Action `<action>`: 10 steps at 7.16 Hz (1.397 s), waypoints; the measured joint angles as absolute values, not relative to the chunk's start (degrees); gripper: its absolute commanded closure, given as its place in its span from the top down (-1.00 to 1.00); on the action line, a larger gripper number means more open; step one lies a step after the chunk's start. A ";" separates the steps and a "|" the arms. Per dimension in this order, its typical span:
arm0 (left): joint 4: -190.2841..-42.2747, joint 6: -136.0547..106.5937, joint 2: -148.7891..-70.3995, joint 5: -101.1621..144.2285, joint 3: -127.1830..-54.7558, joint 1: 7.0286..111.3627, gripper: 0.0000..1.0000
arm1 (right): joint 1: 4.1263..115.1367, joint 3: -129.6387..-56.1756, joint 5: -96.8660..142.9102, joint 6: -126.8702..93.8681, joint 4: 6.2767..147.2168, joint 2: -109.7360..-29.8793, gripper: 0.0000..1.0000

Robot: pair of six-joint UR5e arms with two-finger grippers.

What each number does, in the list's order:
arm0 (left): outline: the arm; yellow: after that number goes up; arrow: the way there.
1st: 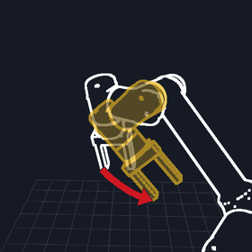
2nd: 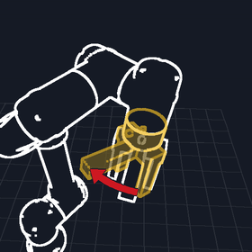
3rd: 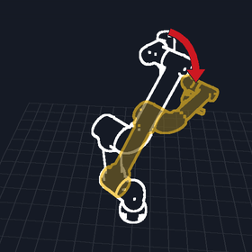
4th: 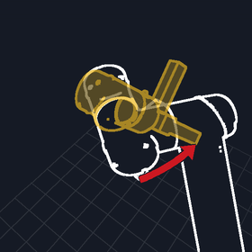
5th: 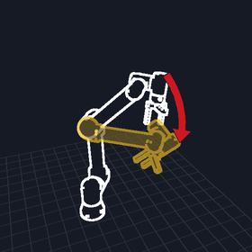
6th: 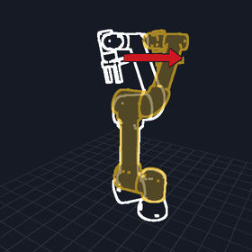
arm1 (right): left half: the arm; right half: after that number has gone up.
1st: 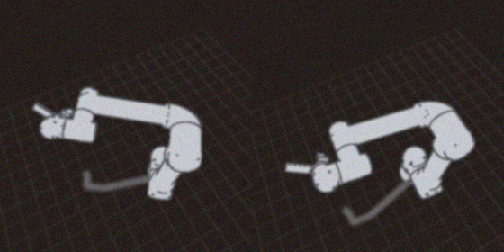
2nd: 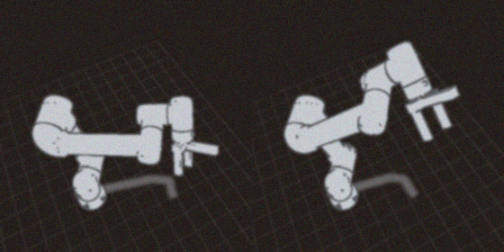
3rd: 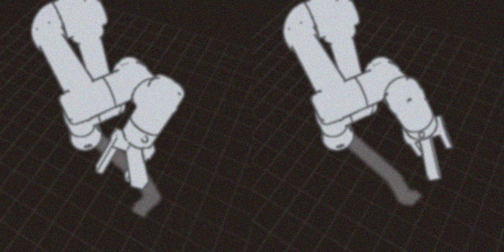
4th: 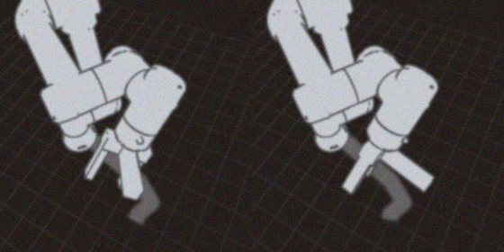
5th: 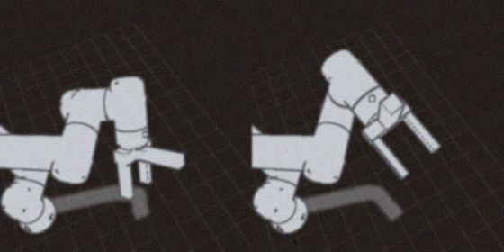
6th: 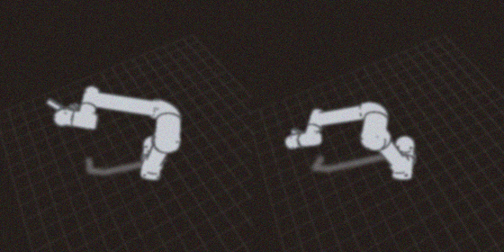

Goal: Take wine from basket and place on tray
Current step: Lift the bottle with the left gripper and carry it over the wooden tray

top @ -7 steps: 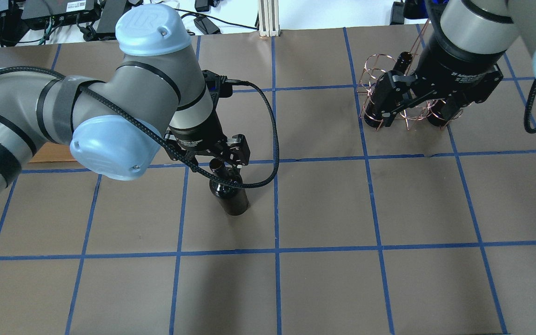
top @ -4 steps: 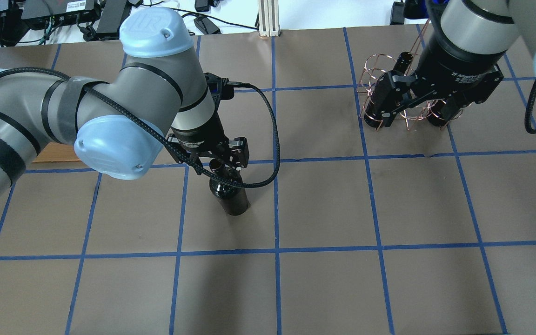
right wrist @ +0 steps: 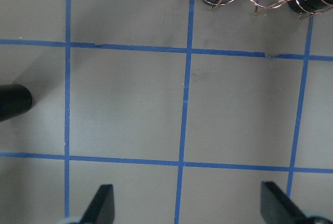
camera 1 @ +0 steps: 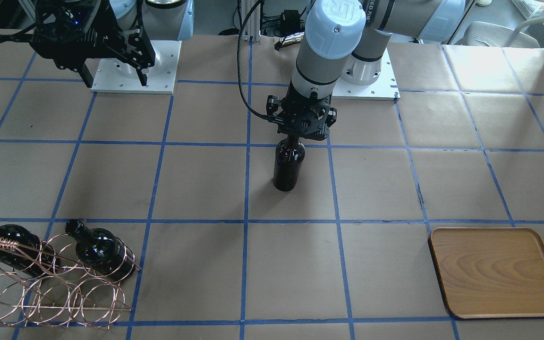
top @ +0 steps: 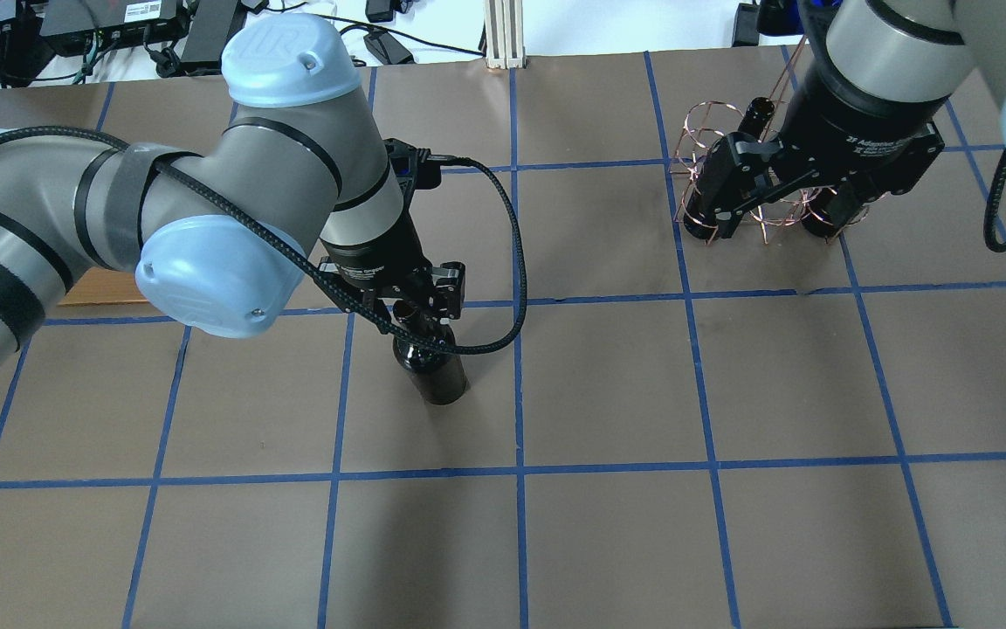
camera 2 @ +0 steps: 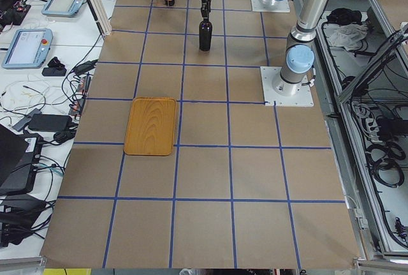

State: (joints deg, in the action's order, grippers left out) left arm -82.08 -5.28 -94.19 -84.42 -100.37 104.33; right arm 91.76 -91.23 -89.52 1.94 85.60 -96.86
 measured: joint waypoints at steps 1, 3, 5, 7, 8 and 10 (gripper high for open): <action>-82.21 -5.27 -94.25 -84.43 -100.37 104.33 -1.00 | 91.76 -91.23 -89.50 1.94 85.60 -96.86 1.00; -82.35 -5.23 -94.30 -84.38 -100.21 104.28 -1.00 | 91.76 -91.23 -89.42 1.88 85.64 -96.86 1.00; -83.73 -4.59 -94.17 -84.68 -98.46 103.35 -1.00 | 91.76 -91.23 -89.41 1.85 85.65 -96.86 1.00; -87.94 -2.01 -94.51 -86.80 -92.27 99.79 -1.00 | 91.75 -91.23 -89.58 1.98 85.63 -96.85 1.00; -89.31 0.40 -95.18 -88.33 -89.24 96.60 -1.00 | 91.75 -91.23 -89.75 2.06 85.66 -96.86 1.00; -89.48 5.11 -97.23 -89.02 -85.58 88.77 -1.00 | 91.76 -91.23 -89.89 2.10 85.63 -96.85 1.00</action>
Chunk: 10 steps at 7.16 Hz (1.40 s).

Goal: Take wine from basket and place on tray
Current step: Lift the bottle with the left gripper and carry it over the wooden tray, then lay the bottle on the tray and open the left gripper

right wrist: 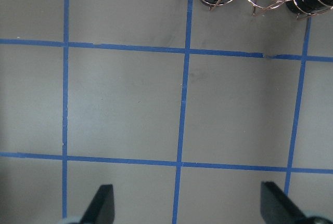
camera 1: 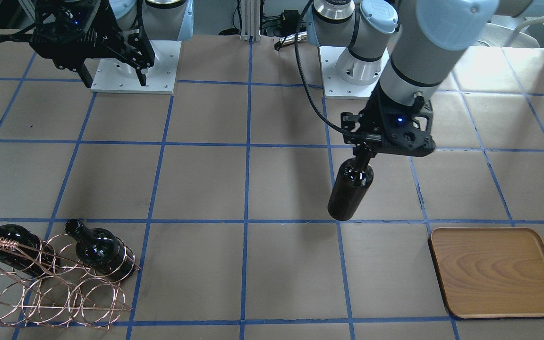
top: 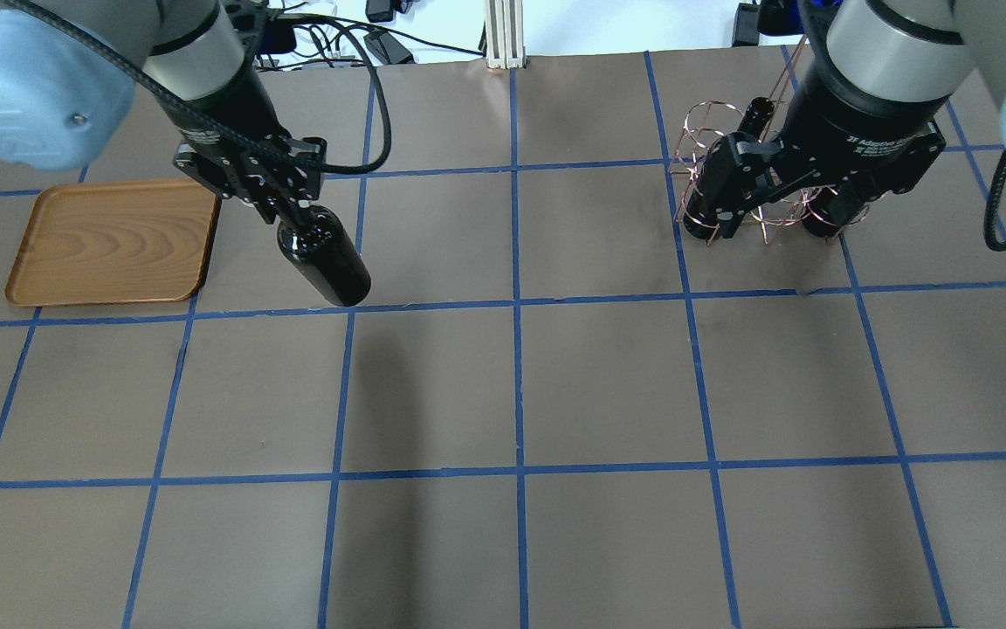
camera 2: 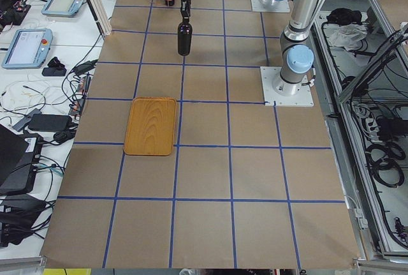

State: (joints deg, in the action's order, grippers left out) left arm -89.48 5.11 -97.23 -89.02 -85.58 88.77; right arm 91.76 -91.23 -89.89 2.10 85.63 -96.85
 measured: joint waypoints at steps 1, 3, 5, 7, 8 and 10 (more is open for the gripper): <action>-89.39 9.35 -98.45 -89.24 -83.78 84.24 -1.00 | 91.76 -91.23 -89.89 2.11 85.64 -96.86 1.00; -89.38 19.22 -101.14 -89.40 -79.83 75.36 -1.00 | 91.76 -91.23 -89.58 1.93 85.64 -96.85 1.00; -89.39 27.04 -103.85 -89.46 -77.37 69.39 -1.00 | 91.76 -91.23 -89.50 1.86 85.67 -96.85 1.00; -89.39 32.15 -106.08 -89.50 -75.33 65.41 -1.00 | 91.76 -91.23 -89.44 1.85 85.67 -96.85 1.00; -89.36 33.82 -107.07 -89.84 -74.48 64.39 -1.00 | 91.76 -91.23 -89.38 1.85 85.68 -96.85 1.00; -88.46 37.01 -109.49 -90.53 -72.82 62.26 -1.00 | 91.76 -91.23 -89.29 1.77 85.84 -96.85 1.00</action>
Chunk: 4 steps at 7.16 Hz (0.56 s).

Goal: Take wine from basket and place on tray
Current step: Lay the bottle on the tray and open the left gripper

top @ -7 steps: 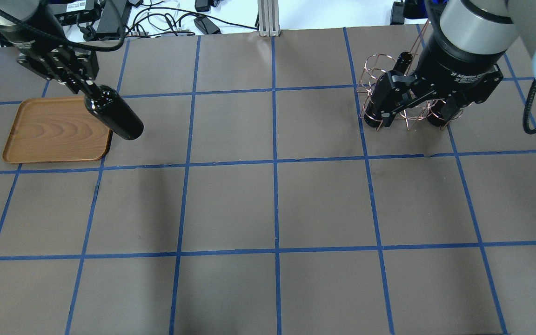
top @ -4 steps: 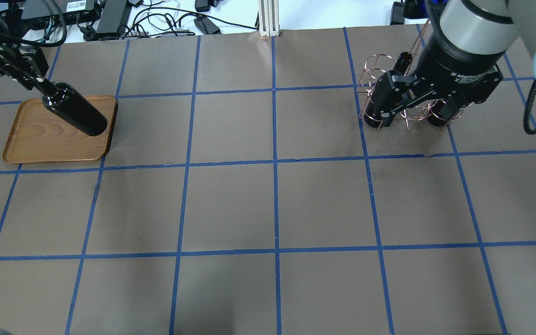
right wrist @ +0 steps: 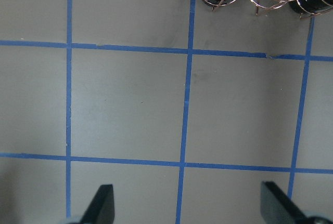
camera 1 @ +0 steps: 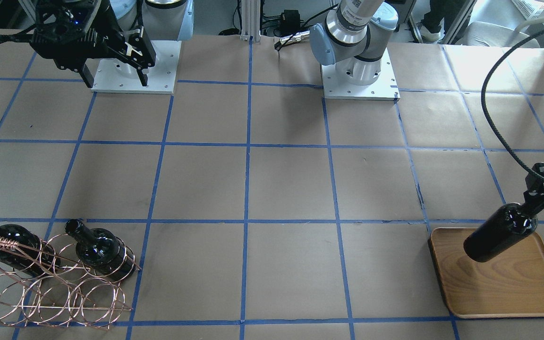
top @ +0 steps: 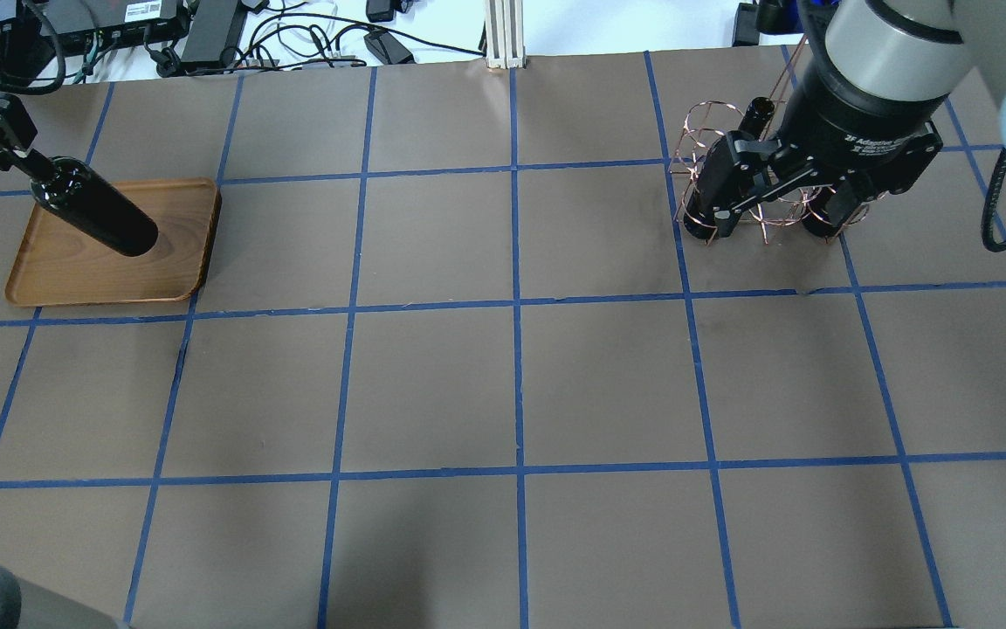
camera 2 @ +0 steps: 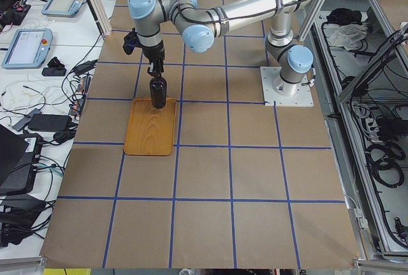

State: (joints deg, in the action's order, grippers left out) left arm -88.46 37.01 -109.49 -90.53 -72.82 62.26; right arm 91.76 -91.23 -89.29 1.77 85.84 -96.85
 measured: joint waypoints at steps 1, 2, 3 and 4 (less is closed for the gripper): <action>-88.21 37.71 -110.99 -90.67 -71.29 61.56 -1.00 | 91.76 -91.23 -89.40 1.78 86.13 -96.86 1.00; -88.12 37.99 -112.30 -90.74 -69.98 61.23 -1.00 | 91.76 -91.21 -89.64 1.81 86.34 -96.86 1.00; -88.06 38.09 -113.33 -90.77 -69.30 61.06 -1.00 | 91.76 -91.15 -89.76 1.75 86.61 -96.85 1.00; -87.83 38.13 -114.06 -90.78 -69.02 60.97 -1.00 | 91.76 -91.12 -89.80 1.65 87.22 -96.85 1.00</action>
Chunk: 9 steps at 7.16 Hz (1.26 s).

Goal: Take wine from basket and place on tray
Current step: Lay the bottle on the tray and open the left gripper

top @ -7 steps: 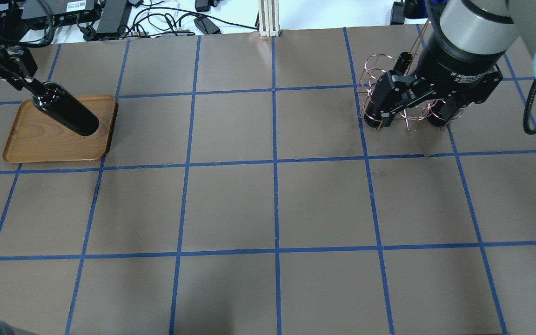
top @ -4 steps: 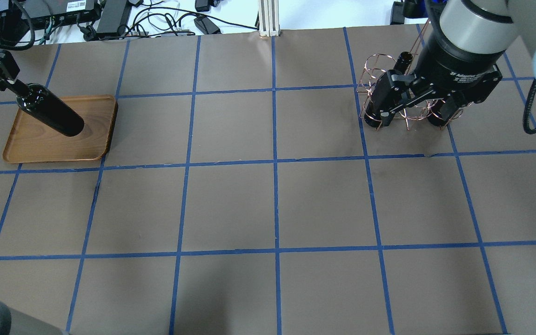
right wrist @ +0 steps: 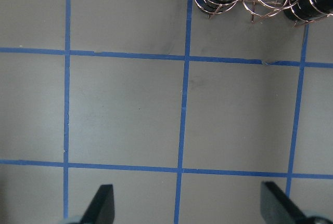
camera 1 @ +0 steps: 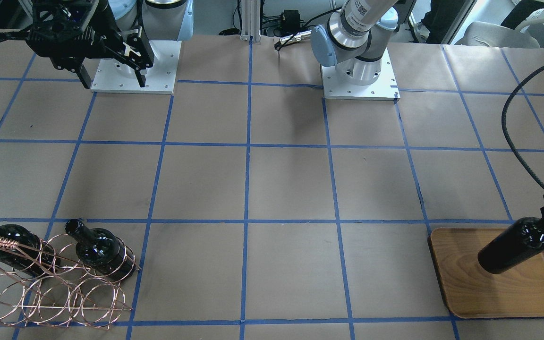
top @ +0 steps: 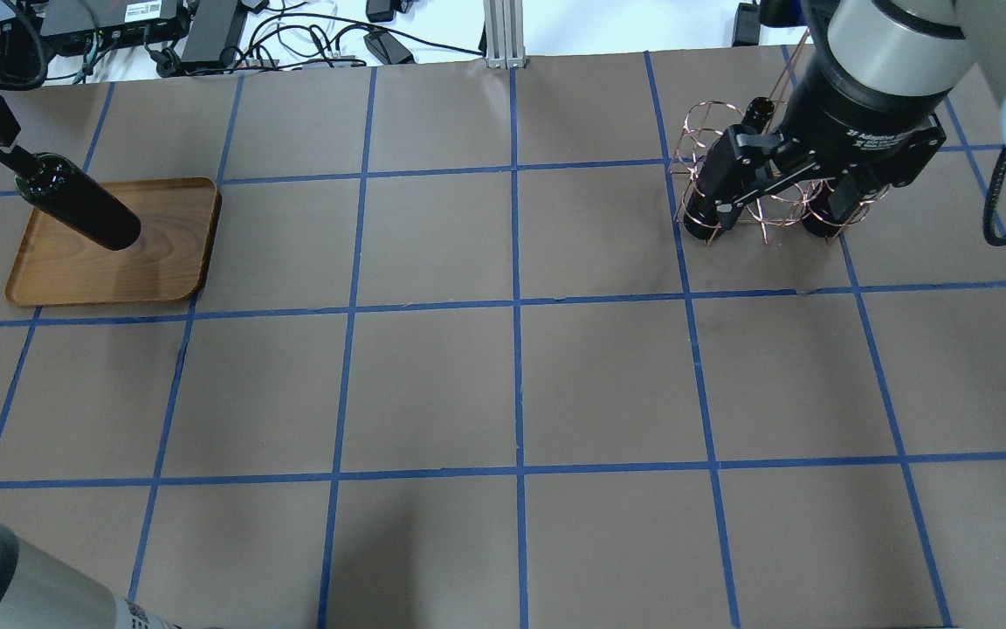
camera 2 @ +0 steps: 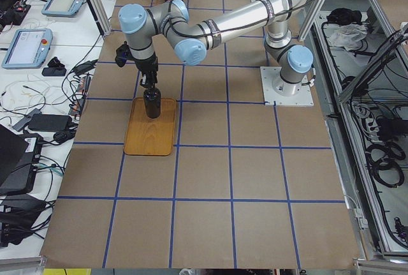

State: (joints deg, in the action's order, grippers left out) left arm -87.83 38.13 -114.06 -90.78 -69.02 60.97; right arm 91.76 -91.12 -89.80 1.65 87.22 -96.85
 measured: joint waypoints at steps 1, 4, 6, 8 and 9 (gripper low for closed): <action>-87.31 38.22 -114.59 -91.17 -68.85 60.91 -1.00 | 91.76 -91.13 -89.82 1.61 87.92 -96.85 1.00; -85.56 38.48 -116.13 -92.49 -68.62 60.37 -1.00 | 91.76 -91.14 -89.86 1.58 88.38 -96.85 1.00; -85.01 38.49 -117.13 -92.18 -68.57 60.08 -0.79 | 91.76 -91.14 -89.89 1.55 88.34 -96.85 1.00; -84.74 39.03 -117.96 -91.94 -68.55 60.03 0.49 | 91.76 -91.14 -89.83 1.56 88.27 -96.85 1.00; -84.74 39.83 -118.02 -91.95 -68.55 60.03 0.81 | 91.76 -91.14 -89.81 1.52 88.25 -96.86 1.00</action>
